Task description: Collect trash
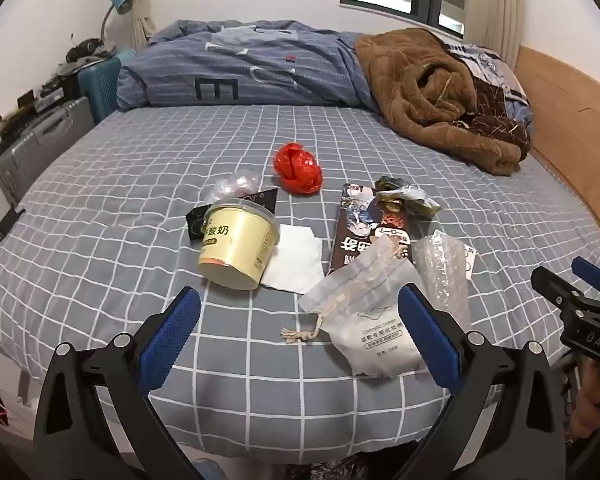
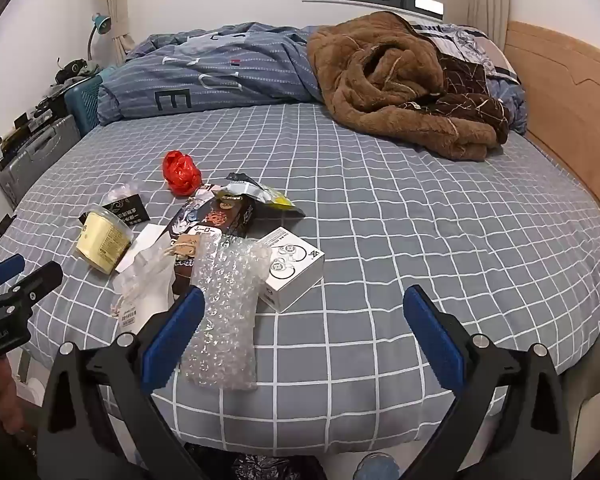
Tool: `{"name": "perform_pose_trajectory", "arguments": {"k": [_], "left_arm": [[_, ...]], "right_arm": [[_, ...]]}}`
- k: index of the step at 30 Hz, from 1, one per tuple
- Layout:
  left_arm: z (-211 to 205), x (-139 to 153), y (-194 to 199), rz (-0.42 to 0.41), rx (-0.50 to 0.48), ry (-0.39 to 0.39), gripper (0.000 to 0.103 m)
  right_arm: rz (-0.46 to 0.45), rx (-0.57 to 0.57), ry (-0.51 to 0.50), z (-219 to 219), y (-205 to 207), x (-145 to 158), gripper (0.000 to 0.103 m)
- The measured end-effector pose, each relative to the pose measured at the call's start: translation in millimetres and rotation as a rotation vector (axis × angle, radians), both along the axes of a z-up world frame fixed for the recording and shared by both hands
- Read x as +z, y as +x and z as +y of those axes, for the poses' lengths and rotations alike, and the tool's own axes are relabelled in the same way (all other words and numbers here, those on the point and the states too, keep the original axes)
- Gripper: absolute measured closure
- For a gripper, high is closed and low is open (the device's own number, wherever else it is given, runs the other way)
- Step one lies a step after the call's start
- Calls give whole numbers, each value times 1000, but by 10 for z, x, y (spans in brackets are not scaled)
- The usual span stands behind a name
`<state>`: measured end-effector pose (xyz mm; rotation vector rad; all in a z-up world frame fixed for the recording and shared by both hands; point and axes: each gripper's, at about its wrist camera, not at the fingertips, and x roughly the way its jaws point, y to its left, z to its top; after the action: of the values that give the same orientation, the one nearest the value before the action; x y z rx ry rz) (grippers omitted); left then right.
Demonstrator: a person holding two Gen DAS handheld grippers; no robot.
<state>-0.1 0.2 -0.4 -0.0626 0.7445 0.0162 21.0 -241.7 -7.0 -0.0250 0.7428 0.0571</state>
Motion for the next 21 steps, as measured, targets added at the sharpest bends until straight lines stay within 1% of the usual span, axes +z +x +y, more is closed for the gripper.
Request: {"name": "perform_pose_trajectory", "arguments": {"k": [3,4,6,7,9,10,12,13,21], "left_arm": [[-5,-10,-16,2,-2,5,6],[-5,-17,-22,5,-2,6,6],[-1,-29,-42,12,-6,3,6],[35,-19,-17,8,11,-2,6],[53,-24,-41,10,12,-2,6],[15,-20,6,23,12,6,6],[25,-13,-3,22,12,5,6],[-15,-57,61,29,19,11,6],[-27,-68,64,31,15,5,6]], "right_arm": [[5,-1,-5,31,-2,-24,7],[22,5,13,9,27,-35,7],[19,2,9,24,36,-35,7],[20,0,11,33,40,-32,7],[17,8,8,64,37,-13,7],[13,7,9,54,24,0,7],[13,8,21,34,38,11,7],[12,6,24,29,41,11,7],[10,-1,19,-10,32,28,7]]}}
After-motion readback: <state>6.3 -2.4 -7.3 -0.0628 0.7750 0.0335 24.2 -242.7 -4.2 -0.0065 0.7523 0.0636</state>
